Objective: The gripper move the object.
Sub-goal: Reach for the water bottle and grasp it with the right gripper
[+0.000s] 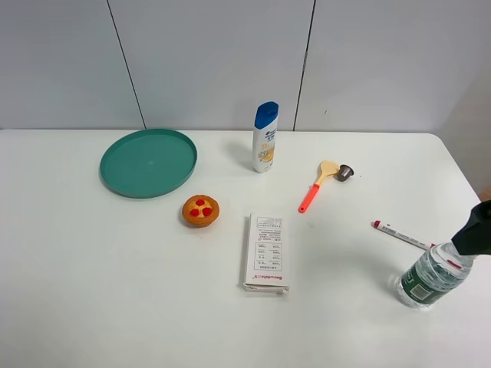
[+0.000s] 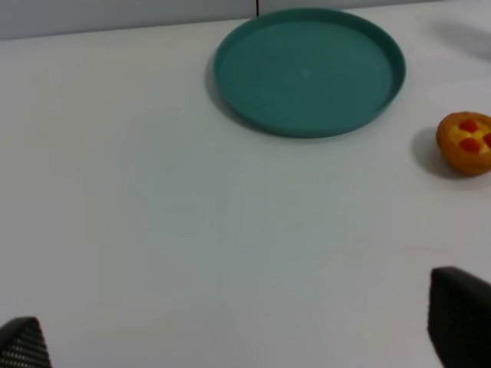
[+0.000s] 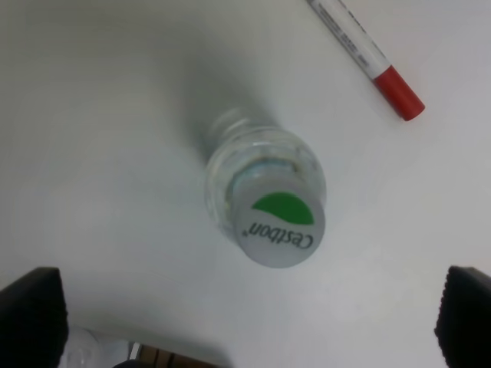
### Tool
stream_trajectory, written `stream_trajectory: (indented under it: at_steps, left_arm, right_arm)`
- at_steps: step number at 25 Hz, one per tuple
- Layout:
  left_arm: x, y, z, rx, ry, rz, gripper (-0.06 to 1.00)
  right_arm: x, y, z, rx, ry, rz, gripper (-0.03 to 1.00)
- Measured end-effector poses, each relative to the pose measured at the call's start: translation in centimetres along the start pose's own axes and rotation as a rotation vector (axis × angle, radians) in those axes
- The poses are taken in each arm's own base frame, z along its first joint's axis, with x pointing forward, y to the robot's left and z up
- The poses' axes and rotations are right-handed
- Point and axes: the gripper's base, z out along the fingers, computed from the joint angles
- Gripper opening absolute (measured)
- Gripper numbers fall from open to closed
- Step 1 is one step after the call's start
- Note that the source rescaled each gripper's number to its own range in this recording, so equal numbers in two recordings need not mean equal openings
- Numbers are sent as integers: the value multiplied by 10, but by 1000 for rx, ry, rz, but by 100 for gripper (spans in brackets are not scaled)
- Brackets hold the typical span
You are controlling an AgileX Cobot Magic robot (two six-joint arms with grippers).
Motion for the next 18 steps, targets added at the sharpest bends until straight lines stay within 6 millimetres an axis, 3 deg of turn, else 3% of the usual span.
stream_trajectory:
  at_steps: [8,15,18]
  left_arm:
    - [0,0,0,0,0,0,100]
    - [0,0,0,0,0,0,100]
    - [0,0,0,0,0,0,100]
  right_arm:
    - [-7,-4,15,-27,66,-20,90]
    - [18,2,53,-50,151,-32,89]
    - [22,1,61,-23,144,-49,89]
